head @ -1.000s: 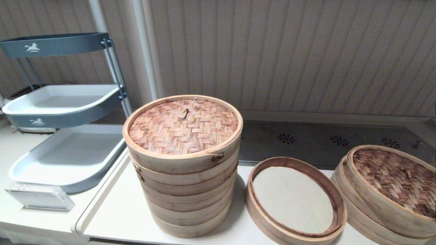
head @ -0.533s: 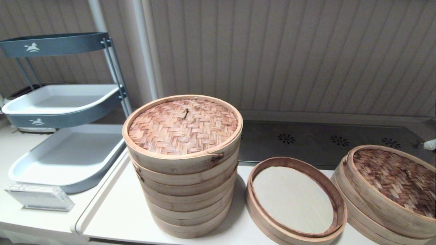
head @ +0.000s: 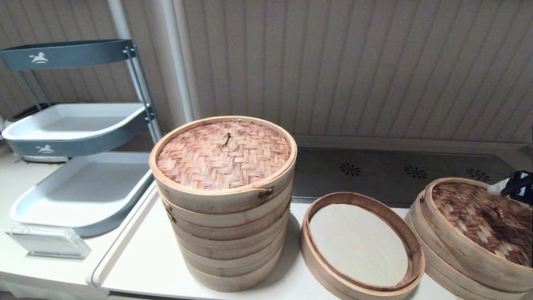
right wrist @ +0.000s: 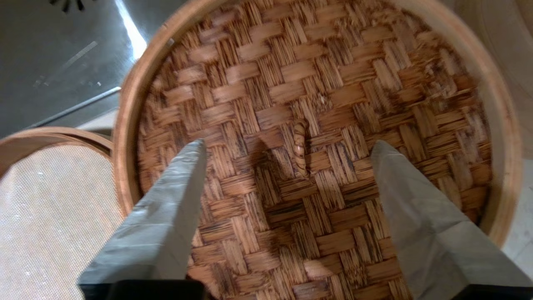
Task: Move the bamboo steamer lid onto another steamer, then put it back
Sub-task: Pick up the steamer
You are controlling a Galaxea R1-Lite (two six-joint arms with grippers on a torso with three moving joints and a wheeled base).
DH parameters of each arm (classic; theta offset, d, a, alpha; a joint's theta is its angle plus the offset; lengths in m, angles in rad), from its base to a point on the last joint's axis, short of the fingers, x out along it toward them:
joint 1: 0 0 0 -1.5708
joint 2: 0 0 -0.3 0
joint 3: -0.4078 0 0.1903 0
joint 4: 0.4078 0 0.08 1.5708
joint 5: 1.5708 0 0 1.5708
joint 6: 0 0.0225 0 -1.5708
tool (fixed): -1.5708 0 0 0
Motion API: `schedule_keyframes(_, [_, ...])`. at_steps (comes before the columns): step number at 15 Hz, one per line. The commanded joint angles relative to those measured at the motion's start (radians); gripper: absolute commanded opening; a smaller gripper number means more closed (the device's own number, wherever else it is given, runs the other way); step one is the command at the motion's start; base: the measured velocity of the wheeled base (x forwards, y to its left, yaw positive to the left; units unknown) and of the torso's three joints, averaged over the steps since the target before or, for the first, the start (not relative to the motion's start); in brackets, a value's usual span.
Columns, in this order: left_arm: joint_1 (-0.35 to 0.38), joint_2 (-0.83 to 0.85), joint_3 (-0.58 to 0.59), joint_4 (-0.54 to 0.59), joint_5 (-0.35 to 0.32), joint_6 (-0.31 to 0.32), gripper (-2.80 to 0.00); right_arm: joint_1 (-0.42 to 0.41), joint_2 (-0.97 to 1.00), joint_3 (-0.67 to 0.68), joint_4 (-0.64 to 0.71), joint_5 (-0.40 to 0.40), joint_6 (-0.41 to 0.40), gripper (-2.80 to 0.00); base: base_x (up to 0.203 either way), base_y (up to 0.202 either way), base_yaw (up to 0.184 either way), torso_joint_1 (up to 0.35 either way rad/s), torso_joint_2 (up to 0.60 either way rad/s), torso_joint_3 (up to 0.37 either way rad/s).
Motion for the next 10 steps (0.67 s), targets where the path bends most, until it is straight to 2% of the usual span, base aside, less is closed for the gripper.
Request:
schedule_keyframes(1, [0.0,-0.002,0.025,-0.001,-0.001,0.0,-2.8,0.0,0.04,0.008,0.0,0.0,-0.002,0.0,0.0,0.0,0.0,0.0,0.0,0.0])
schedule_keyframes(7, [0.0,-0.002,0.025,-0.001,0.0,0.0,-2.8,-0.001,0.091,0.088,-0.144,-0.024,-0.048,0.0,0.0,0.0,0.0,0.0,0.0,0.0])
schedule_keyframes(10, [0.001,-0.002,0.025,-0.001,-0.001,0.0,-2.8,-0.002,0.108,0.097,-0.164,-0.027,-0.049,0.0,0.0,0.0,0.0,0.0,0.0,0.0])
